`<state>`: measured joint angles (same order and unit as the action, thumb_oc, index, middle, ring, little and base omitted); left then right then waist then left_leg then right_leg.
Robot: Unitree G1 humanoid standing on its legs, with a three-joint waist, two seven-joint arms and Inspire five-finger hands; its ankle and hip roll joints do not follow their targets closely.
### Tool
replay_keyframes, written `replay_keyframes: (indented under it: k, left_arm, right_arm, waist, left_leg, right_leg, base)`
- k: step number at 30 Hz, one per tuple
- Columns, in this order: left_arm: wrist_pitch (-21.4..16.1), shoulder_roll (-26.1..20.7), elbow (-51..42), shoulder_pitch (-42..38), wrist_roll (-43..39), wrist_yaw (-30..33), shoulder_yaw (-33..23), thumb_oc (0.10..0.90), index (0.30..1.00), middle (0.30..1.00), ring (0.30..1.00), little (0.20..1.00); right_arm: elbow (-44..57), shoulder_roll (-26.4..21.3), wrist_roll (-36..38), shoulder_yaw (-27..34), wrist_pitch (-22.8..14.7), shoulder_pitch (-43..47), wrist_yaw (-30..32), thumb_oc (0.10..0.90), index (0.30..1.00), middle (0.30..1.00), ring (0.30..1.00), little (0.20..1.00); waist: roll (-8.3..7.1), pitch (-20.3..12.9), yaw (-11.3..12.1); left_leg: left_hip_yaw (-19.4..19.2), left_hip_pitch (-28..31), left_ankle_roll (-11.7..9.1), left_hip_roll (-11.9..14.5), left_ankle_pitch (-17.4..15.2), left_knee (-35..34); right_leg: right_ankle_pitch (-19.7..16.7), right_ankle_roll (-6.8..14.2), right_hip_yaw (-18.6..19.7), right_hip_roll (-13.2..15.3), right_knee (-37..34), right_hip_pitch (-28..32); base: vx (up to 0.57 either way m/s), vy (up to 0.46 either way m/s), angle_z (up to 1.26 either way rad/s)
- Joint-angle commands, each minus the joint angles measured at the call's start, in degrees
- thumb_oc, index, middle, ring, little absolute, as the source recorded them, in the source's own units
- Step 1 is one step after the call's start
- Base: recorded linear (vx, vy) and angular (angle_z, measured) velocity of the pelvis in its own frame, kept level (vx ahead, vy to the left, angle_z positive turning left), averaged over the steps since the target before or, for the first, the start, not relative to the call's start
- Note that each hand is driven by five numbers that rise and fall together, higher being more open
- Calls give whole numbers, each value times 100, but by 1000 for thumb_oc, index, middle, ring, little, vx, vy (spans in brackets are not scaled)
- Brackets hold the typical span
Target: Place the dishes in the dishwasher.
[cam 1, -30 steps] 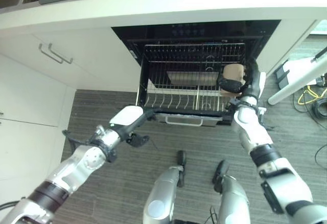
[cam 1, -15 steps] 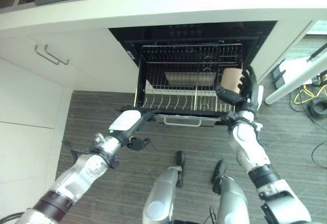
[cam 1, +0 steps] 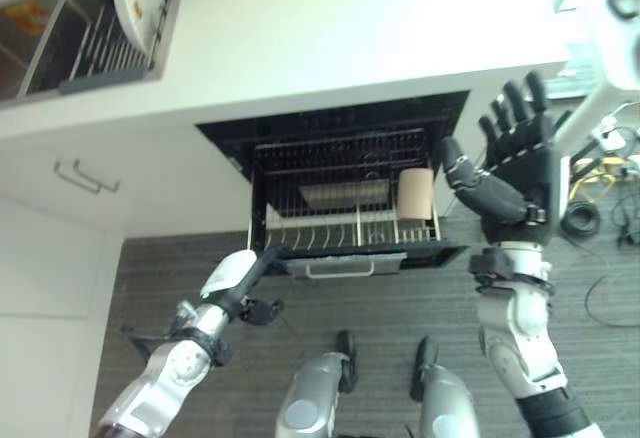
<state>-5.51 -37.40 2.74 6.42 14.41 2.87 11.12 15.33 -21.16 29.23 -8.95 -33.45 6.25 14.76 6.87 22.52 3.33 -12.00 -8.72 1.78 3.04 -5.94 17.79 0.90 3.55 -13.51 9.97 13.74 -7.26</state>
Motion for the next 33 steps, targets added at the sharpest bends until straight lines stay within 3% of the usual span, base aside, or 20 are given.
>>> replay_keyframes:
  k: [1, 3, 4, 8, 13, 15, 17, 22, 24, 26, 27, 29, 30, 33]
  left_arm:
    - [-234, 49, -547, 2, -1160, -589, -371, 800, 900, 900, 900, 900]
    - [-197, 174, -742, 199, -1685, -861, -545, 800, 900, 900, 900, 900]
    - [-208, 284, -773, 383, -2257, -889, -717, 800, 900, 900, 900, 900]
    - [-344, 464, -630, 553, -2680, -813, -911, 800, 900, 900, 900, 900]
    - [-297, 643, -400, 863, -3042, -474, -1100, 800, 900, 900, 900, 900]
    - [-375, 790, -236, 1002, -3193, -232, -1219, 800, 900, 900, 900, 900]
    - [-644, 1064, 3, 1277, -3308, 403, -1499, 800, 900, 900, 900, 900]
    - [-898, 1425, 660, 1406, -3366, 1155, -1850, 800, 900, 900, 900, 900]
    - [-897, 1683, 1274, 1381, -3527, 1908, -2004, 800, 900, 900, 900, 900]
    - [-902, 2047, 2093, 1293, -4356, 2120, -2227, 800, 900, 900, 900, 900]
    - [-729, 2294, 2677, 1236, -4850, 2156, -2404, 800, 900, 900, 900, 900]
    - [-654, 2473, 3345, 1232, -4321, 1751, -2507, 800, 900, 900, 900, 900]
    - [-460, 2526, 3772, 1219, -3775, 1411, -2322, 800, 900, 900, 900, 900]
    - [-327, 2805, 4787, 1261, -3690, 602, -1876, 800, 900, 900, 900, 900]
  right_arm:
    - [308, -18, -826, 160, -447, 157, -498, 800, 900, 900, 900, 900]
    - [356, -90, -903, 348, -160, -103, -618, 800, 900, 900, 900, 900]
    - [292, -147, -358, 499, 15, -382, -796, 800, 900, 900, 900, 900]
    - [182, -51, 41, 596, -195, -752, -1373, 800, 900, 900, 900, 900]
    - [164, -104, 179, 472, -271, -746, -1489, 800, 900, 900, 900, 900]
    - [177, -98, 128, 355, -241, -699, -1403, 800, 900, 900, 900, 900]
    - [157, -60, 134, 201, -31, -723, -1367, 800, 900, 900, 900, 900]
    - [21, -47, 62, 39, -96, -780, -1319, 800, 900, 900, 900, 900]
    - [-53, -27, 379, -34, -147, -785, -1521, 800, 900, 900, 900, 900]
    - [-94, 31, 587, -77, -94, -803, -1690, 800, 900, 900, 900, 900]
    - [-103, 33, 558, -152, 28, -764, -1707, 800, 900, 900, 900, 900]
    - [-118, 66, 690, -234, 142, -703, -1658, 800, 900, 900, 900, 900]
    - [-146, 74, 824, -249, 277, -684, -1689, 800, 900, 900, 900, 900]
    - [-217, -6, 1078, -187, 451, -710, -2026, 800, 900, 900, 900, 900]
  waist:
    - [-4, -801, 133]
    - [-52, -887, 90]
    - [-115, -933, 44]
    - [-220, -970, 12]
    - [-315, -1039, 203]
    - [-342, -1090, 311]
    - [-391, -1173, 470]
    - [-454, -1235, 574]
    - [-487, -1260, 610]
    - [-522, -1286, 615]
    - [-544, -1291, 630]
    - [-563, -1285, 643]
    - [-589, -1276, 643]
    - [-587, -1288, 535]
  left_leg:
    - [208, 303, 346, -356, -587, -60]
    - [209, 330, 381, -362, -605, -60]
    - [182, 411, 418, -367, -700, -60]
    - [130, 471, 453, -334, -797, -60]
    - [204, 462, 373, -301, -803, -60]
    - [239, 426, 318, -278, -776, -60]
    - [308, 360, 204, -250, -722, -60]
    - [412, 241, 78, -216, -639, -60]
    - [488, 180, 11, -198, -591, -60]
    - [539, 140, -54, -178, -554, -60]
    - [585, 121, -83, -177, -534, -60]
    - [623, 121, -122, -169, -505, -60]
    - [624, 122, -135, -153, -498, -60]
    - [578, 119, -171, -94, -495, -60]
  right_leg:
    - [480, 468, -108, 230, 345, 216]
    - [363, 488, -99, 207, 345, 228]
    - [284, 536, -96, 212, 345, 281]
    - [126, 602, -167, 268, 345, 282]
    - [391, 609, -309, 314, 345, 326]
    - [557, 572, -384, 306, 345, 358]
    - [764, 492, -506, 287, 345, 404]
    - [876, 422, -629, 230, 345, 420]
    - [930, 389, -689, 198, 345, 438]
    - [964, 367, -743, 169, 345, 453]
    - [997, 349, -766, 146, 345, 478]
    - [1009, 341, -778, 115, 345, 510]
    - [1013, 326, -812, 98, 345, 532]
    - [1044, 269, -779, 12, 345, 516]
  base:
    - [-13, -8, -7]
    - [-28, 6, -5]
    - [-42, 8, -5]
    - [-52, -38, 0]
    - [-54, -96, 1]
    - [-34, -130, 8]
    - [-26, -165, 26]
    - [-31, -139, 23]
    - [-15, -170, 23]
    - [-8, -169, 25]
    - [3, -145, 20]
    - [20, -146, 17]
    - [18, -157, 22]
    - [-3, -84, 21]
